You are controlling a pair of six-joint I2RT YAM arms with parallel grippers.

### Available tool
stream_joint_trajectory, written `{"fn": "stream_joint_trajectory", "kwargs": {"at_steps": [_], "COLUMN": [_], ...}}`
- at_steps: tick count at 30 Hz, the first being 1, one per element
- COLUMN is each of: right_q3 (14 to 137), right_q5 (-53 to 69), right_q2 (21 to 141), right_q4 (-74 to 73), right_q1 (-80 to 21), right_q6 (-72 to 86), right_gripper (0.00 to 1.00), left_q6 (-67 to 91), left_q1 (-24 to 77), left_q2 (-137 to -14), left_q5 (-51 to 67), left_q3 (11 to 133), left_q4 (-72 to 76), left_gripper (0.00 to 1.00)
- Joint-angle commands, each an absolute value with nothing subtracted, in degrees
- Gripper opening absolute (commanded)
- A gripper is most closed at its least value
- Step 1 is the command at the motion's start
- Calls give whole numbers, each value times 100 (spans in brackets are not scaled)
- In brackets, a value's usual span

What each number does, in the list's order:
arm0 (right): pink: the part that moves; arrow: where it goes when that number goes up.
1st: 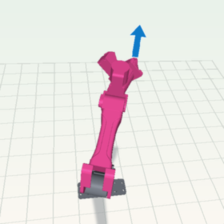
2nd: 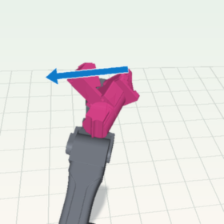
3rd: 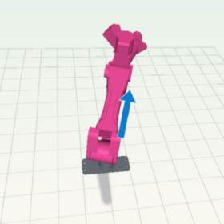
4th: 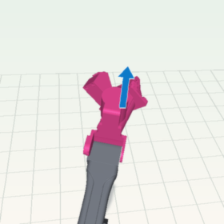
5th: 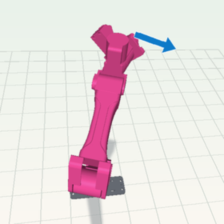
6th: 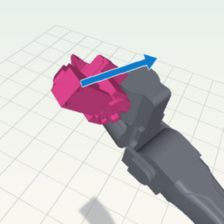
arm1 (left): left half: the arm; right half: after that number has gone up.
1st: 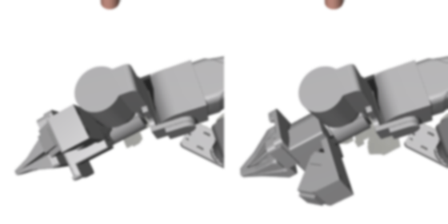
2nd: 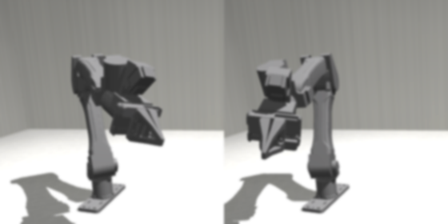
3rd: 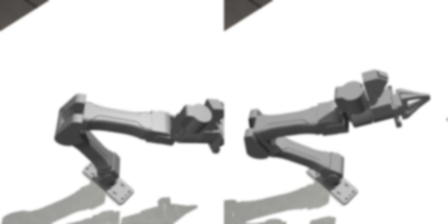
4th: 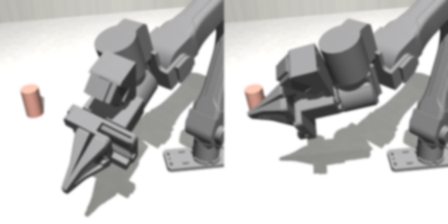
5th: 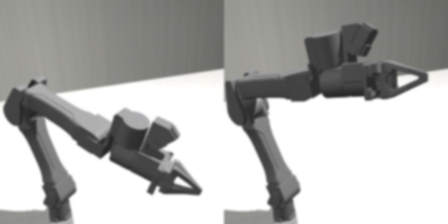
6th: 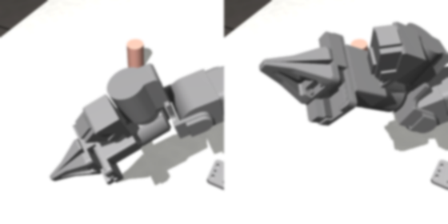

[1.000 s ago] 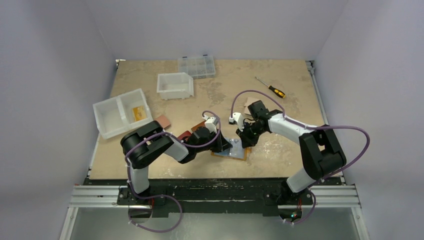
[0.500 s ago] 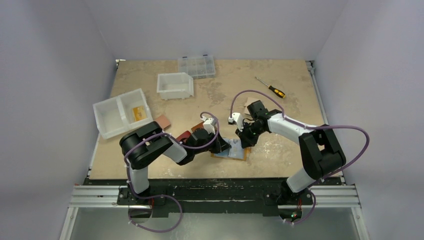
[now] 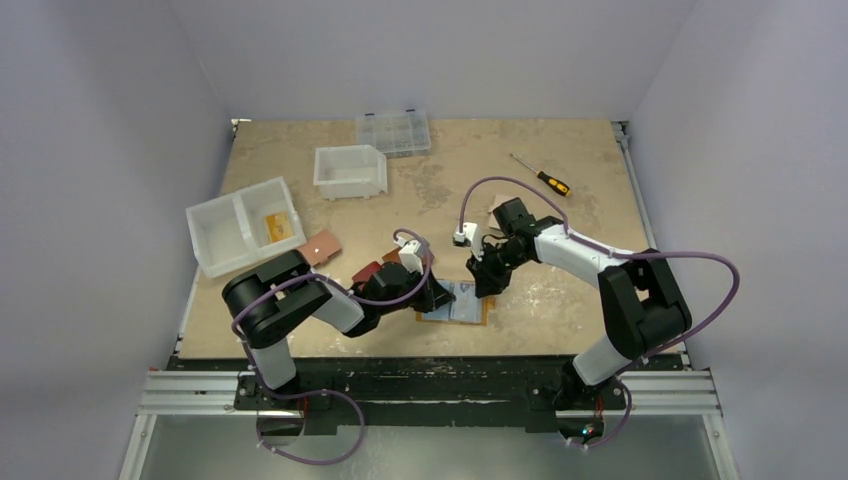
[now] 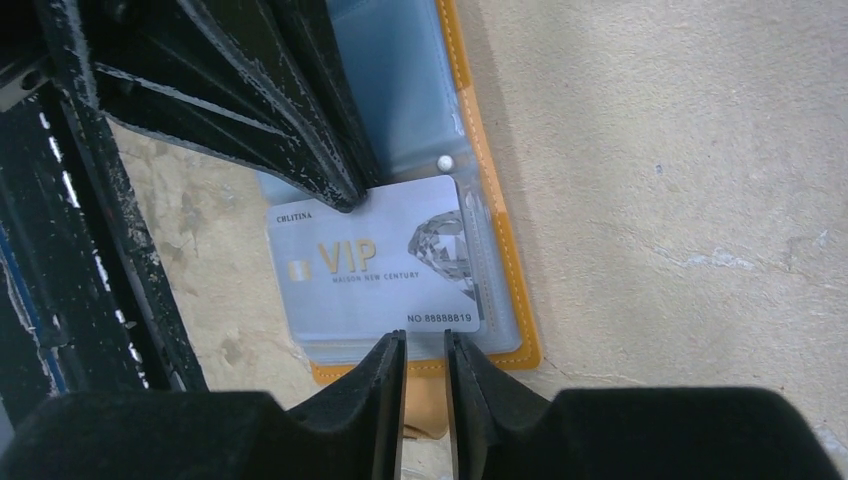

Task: Take the credit cards out of the card holder
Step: Remove the credit card from the card holder.

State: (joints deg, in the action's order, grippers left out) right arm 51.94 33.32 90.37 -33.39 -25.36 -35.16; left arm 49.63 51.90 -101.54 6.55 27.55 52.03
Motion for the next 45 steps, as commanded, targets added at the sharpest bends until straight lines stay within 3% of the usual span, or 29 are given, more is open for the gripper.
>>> {"fn": "stream_joint_trajectory", "kwargs": {"at_steps": [1,8,15,22,33,45], "right_q3": [5401,5388,5398,5344,5344,5357], "right_q5": [3674,3709,3531,3391,3200,3184], "right_q2": [8874,8941,9205,9261,9334,9392], "right_q4": [-3431,-3464,-3559,-3431,-3340,-3340], "right_q1": [-2504,-2498,-2511,-2555,-2610,-2703], "right_q6": [-3659,-3697,-3739,-3606,-3492,-3471], "right_gripper": [29,30,10,4,2,1], "left_q6": [4756,4827,5023,5115,5324,5647], "left_q1": [5221,5221,5225,5225,5221,5222], "left_q2": [-9955,-9968,-10096,-10105,-10190,-10548], "left_q5": [542,487,510,483,513,727], "left_q3": [2657,2663,2709,2724,2665,2700], "left_q4": [5439,5414,5405,5327,5348,5575], "left_gripper": [0,0,1,12,36,38]}}
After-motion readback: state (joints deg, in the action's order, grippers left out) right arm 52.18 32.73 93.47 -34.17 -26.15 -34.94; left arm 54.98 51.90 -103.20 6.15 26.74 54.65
